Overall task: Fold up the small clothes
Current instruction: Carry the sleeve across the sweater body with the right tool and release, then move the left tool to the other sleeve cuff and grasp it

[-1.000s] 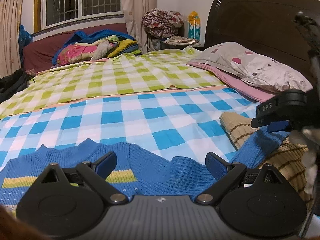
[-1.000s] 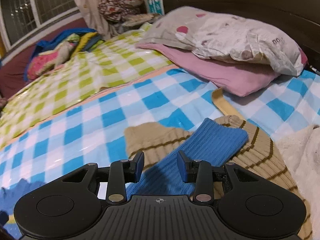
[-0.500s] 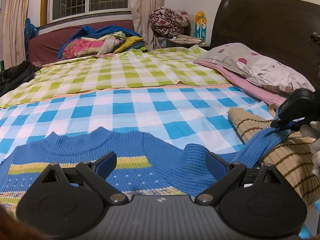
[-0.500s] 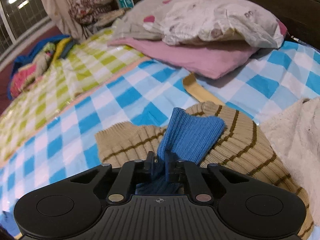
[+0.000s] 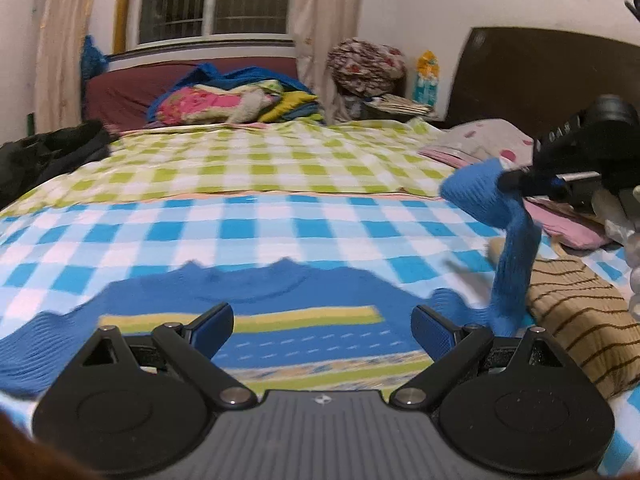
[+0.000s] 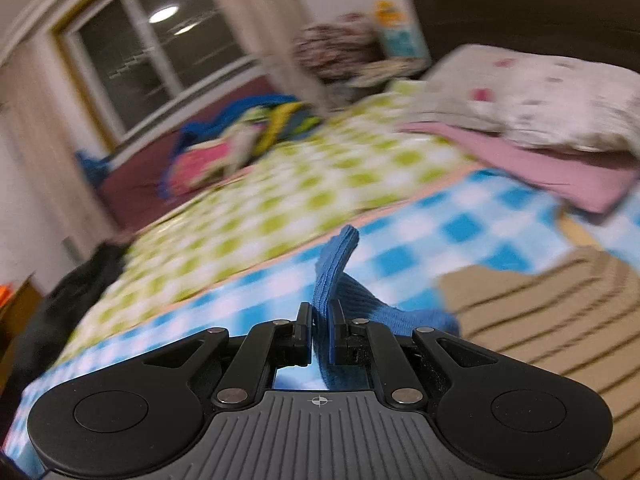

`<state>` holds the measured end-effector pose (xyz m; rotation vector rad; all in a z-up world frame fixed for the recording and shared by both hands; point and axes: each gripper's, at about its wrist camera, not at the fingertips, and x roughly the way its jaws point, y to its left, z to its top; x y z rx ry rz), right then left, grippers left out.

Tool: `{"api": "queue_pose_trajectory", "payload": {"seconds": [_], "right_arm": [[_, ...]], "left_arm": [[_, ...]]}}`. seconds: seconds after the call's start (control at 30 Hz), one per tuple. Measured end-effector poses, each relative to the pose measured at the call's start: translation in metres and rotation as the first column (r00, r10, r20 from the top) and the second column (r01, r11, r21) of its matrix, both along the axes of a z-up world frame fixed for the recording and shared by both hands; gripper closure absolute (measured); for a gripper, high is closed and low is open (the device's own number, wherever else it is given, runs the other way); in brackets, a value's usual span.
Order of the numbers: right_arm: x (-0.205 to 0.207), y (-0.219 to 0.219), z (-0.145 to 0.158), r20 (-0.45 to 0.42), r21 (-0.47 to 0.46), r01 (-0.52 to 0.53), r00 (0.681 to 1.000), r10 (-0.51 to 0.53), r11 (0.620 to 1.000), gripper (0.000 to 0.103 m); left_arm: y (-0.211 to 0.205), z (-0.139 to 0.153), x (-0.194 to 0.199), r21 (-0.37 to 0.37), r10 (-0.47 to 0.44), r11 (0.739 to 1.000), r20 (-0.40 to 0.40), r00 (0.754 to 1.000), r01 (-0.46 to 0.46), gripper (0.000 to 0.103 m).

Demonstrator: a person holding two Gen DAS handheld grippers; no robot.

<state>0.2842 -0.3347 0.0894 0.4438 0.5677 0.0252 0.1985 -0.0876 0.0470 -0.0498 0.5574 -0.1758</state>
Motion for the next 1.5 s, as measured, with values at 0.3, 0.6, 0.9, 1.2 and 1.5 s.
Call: {"api": "queue_pose_trajectory", "payload": {"seconds": [0.3, 0.6, 0.9, 1.2, 1.5], "right_arm": [[0.017, 0.14, -0.007, -0.013, -0.004, -0.3, 0.954, 0.3, 0.954, 0.097], [0.013, 0.242, -0.064, -0.174, -0.044, -0.515, 0.848, 0.501, 0.856, 0.095], [-0.018, 0.252, -0.059, -0.158, -0.061, -0.597, 0.797, 0.583, 0.8, 0.089], [-0.022, 0.177, -0.079, -0.205, -0.196, -0.331, 0.934, 0.292, 0.923, 0.087], [-0.03, 0.133, -0.107, -0.272, -0.24, -0.228, 0.949, 0.16, 0.944, 0.089]], "left_arm": [[0.097, -0.013, -0.04, 0.031, 0.103, 0.994, -0.021, 0.994, -0.102, 0.003], [0.151, -0.035, -0.064, 0.001, 0.159, 0.987, -0.061, 0.985, -0.159, 0.003], [0.164, -0.037, -0.07, -0.001, 0.144, 0.99, -0.043, 0.989, -0.144, 0.003], [0.166, -0.042, -0.067, 0.001, 0.153, 0.988, -0.048, 0.987, -0.153, 0.003], [0.163, -0.051, -0.065, 0.027, 0.152, 0.988, -0.064, 0.986, -0.151, 0.003]]}}
